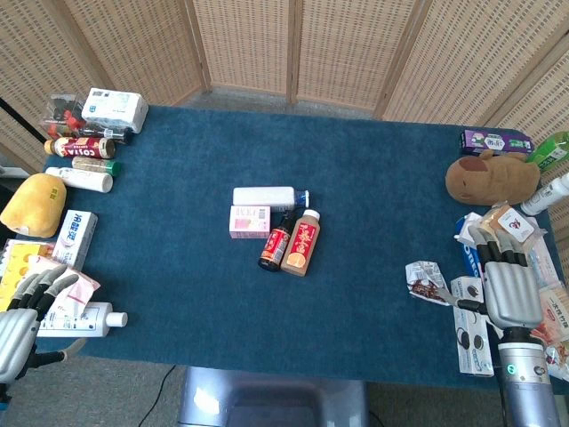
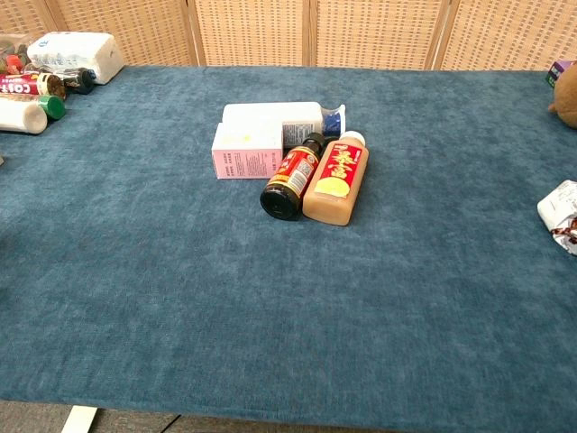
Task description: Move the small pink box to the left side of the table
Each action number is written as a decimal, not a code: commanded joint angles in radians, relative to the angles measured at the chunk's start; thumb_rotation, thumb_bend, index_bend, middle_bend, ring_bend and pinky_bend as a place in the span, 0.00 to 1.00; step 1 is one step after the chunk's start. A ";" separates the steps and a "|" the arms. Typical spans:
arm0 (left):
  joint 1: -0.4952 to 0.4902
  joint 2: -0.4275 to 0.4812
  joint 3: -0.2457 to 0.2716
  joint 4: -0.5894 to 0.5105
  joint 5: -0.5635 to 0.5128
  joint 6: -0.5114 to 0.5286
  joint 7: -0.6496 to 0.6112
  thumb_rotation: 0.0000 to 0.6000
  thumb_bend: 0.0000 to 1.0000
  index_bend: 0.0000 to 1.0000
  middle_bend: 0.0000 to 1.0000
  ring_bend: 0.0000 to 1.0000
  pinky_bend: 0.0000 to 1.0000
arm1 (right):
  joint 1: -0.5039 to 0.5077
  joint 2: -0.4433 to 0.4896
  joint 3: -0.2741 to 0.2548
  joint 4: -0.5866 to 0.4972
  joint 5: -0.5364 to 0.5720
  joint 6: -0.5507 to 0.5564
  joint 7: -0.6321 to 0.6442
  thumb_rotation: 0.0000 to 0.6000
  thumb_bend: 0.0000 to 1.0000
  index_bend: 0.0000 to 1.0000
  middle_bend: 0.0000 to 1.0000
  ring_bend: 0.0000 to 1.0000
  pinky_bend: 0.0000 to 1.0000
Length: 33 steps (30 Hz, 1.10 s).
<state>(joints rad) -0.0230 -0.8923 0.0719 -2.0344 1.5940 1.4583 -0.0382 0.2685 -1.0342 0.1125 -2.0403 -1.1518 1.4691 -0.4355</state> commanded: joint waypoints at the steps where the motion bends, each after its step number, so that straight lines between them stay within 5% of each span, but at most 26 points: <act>1: -0.006 -0.002 -0.001 0.004 -0.011 -0.014 -0.005 1.00 0.23 0.15 0.04 0.00 0.00 | -0.004 0.000 0.001 -0.004 -0.001 -0.003 0.007 0.67 0.00 0.00 0.00 0.00 0.00; 15: -0.066 0.026 -0.022 -0.016 -0.006 -0.084 0.009 1.00 0.23 0.14 0.03 0.00 0.00 | -0.034 0.009 -0.003 -0.007 -0.017 -0.017 0.059 0.67 0.00 0.00 0.00 0.00 0.00; 22: -0.216 0.047 -0.084 0.007 -0.076 -0.280 -0.053 1.00 0.23 0.05 0.01 0.00 0.00 | -0.049 0.015 -0.004 0.003 -0.023 -0.024 0.094 0.67 0.00 0.00 0.00 0.00 0.00; 33: -0.454 -0.111 -0.205 0.074 -0.289 -0.541 0.035 0.97 0.21 0.00 0.03 0.00 0.00 | -0.102 0.055 -0.011 -0.009 -0.068 0.017 0.154 0.67 0.00 0.00 0.00 0.00 0.00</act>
<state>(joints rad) -0.4306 -0.9675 -0.1021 -1.9812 1.3503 0.9660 -0.0129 0.1702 -0.9824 0.1017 -2.0473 -1.2163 1.4830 -0.2848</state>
